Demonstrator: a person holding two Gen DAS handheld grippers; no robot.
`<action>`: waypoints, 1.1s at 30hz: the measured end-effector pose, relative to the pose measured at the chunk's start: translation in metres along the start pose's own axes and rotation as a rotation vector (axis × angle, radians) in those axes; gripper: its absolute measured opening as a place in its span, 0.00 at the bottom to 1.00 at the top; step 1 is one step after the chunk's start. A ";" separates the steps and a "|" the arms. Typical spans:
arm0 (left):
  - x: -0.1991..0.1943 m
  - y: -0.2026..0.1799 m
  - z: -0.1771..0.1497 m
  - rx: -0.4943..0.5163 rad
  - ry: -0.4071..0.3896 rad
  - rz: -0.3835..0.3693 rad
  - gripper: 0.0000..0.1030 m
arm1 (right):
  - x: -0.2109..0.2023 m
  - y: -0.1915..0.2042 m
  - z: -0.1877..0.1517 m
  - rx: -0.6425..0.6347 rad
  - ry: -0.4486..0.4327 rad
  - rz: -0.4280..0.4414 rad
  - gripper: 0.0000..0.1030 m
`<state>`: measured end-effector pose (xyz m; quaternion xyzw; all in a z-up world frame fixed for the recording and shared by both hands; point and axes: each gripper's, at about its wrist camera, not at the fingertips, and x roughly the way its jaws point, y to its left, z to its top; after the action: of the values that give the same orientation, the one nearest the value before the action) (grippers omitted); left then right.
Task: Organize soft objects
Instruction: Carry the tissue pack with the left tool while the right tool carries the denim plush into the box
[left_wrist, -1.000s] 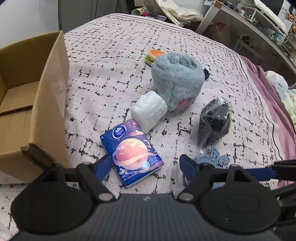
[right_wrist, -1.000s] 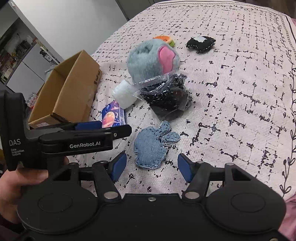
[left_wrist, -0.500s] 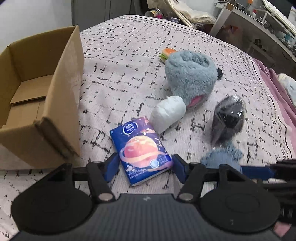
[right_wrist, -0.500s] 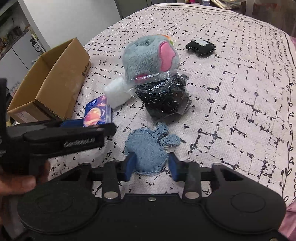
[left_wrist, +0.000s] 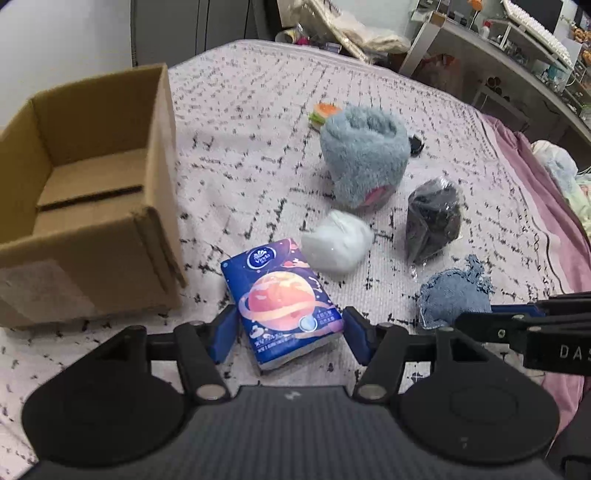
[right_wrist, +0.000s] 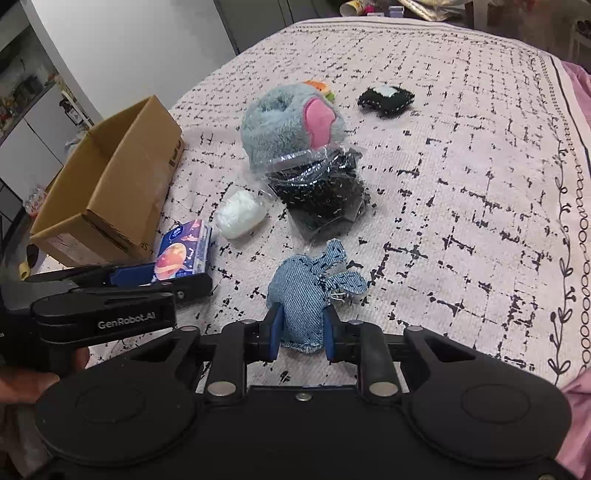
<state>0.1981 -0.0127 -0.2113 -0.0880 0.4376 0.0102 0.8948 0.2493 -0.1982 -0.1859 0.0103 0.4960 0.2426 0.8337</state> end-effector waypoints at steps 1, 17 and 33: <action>-0.005 0.001 0.001 0.001 -0.011 -0.005 0.58 | -0.002 0.001 0.001 0.000 -0.007 0.000 0.22; -0.076 -0.003 0.030 0.117 -0.168 -0.076 0.58 | -0.043 0.029 0.031 -0.052 -0.129 0.046 0.22; -0.117 0.034 0.057 0.101 -0.263 0.009 0.58 | -0.057 0.074 0.067 -0.137 -0.200 0.125 0.22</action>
<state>0.1674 0.0373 -0.0902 -0.0386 0.3170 0.0035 0.9476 0.2533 -0.1412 -0.0862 0.0085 0.3911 0.3248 0.8611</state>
